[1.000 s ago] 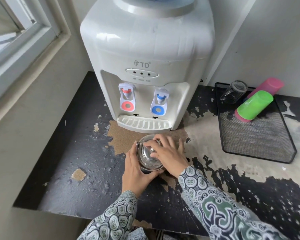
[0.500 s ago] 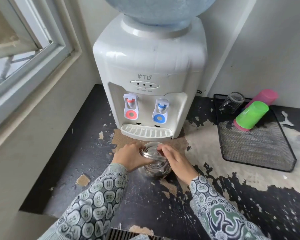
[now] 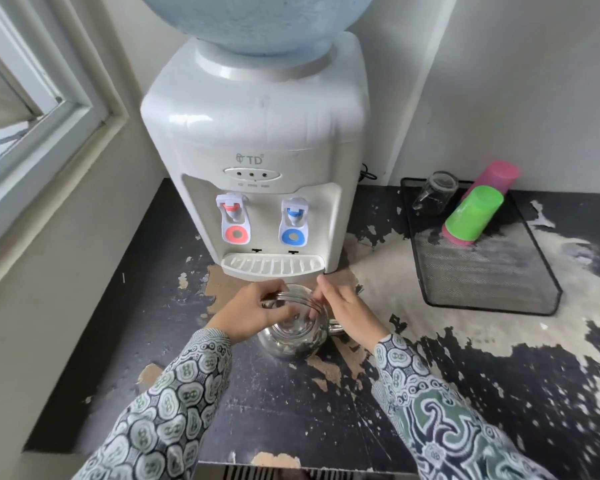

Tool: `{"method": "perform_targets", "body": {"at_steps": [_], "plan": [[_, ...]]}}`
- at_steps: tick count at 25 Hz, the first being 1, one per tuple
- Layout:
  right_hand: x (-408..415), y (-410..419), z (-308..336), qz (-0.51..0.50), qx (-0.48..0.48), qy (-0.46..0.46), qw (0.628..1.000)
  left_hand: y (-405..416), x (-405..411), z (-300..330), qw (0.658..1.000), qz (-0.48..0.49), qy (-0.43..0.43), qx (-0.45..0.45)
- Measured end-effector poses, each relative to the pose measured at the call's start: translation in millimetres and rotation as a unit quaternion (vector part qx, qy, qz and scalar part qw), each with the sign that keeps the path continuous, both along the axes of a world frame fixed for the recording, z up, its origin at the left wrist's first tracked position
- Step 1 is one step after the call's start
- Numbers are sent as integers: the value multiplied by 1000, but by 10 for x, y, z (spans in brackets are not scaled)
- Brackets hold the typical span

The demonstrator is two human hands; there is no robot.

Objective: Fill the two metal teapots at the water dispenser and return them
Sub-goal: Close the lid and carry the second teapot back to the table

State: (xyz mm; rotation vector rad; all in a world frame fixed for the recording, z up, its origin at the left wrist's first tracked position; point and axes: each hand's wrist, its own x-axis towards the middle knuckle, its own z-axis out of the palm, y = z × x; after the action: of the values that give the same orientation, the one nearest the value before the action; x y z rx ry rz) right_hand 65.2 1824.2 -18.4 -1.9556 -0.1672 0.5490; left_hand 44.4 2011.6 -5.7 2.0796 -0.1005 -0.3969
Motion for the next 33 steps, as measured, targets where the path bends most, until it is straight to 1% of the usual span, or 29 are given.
{"method": "perform_targets", "body": {"at_steps": [2,4,8,13,17,19,21,24,25,26,29,30,32,33], "plan": [[-22,-97,72,15,-14,0,1000,-123,12,61,1000,-4,-3,22],[-80,-310,110,12,-17,-13,1000,-355,-16,127,998,-29,-14,46],[-333,-923,226,-23,-11,-36,999,-938,-170,271,998,-54,-41,16],[-1025,-2231,378,-116,-9,-110,987,-2247,-603,520,988,-145,-55,-20],[-1762,-3392,452,-185,-31,-147,971,-3417,-1036,530,978,-198,-35,-56],[-2210,-3974,481,-248,-20,-166,954,-4054,-1261,517,971,-228,-20,-74],[-2654,-4522,480,-326,-6,-185,927,-4675,-1505,532,964,-250,-10,-93],[-3371,-5238,439,-481,16,-186,857,-5612,-1913,514,943,-313,17,-111],[-3539,-5374,438,-512,27,-168,842,-5838,-2023,501,937,-326,30,-122],[-3714,-5525,445,-533,34,-145,833,-6107,-2140,472,930,-341,45,-133],[-4142,-6056,404,-556,20,-81,827,-6988,-2541,405,899,-407,88,-134],[-4229,-6231,386,-569,24,-72,819,-7262,-2661,392,884,-439,96,-132],[-4373,-6646,335,-607,45,-78,789,-7821,-2869,348,855,-490,102,-136],[-4408,-6813,343,-622,54,-79,777,-8029,-2928,327,848,-500,102,-141]]}}
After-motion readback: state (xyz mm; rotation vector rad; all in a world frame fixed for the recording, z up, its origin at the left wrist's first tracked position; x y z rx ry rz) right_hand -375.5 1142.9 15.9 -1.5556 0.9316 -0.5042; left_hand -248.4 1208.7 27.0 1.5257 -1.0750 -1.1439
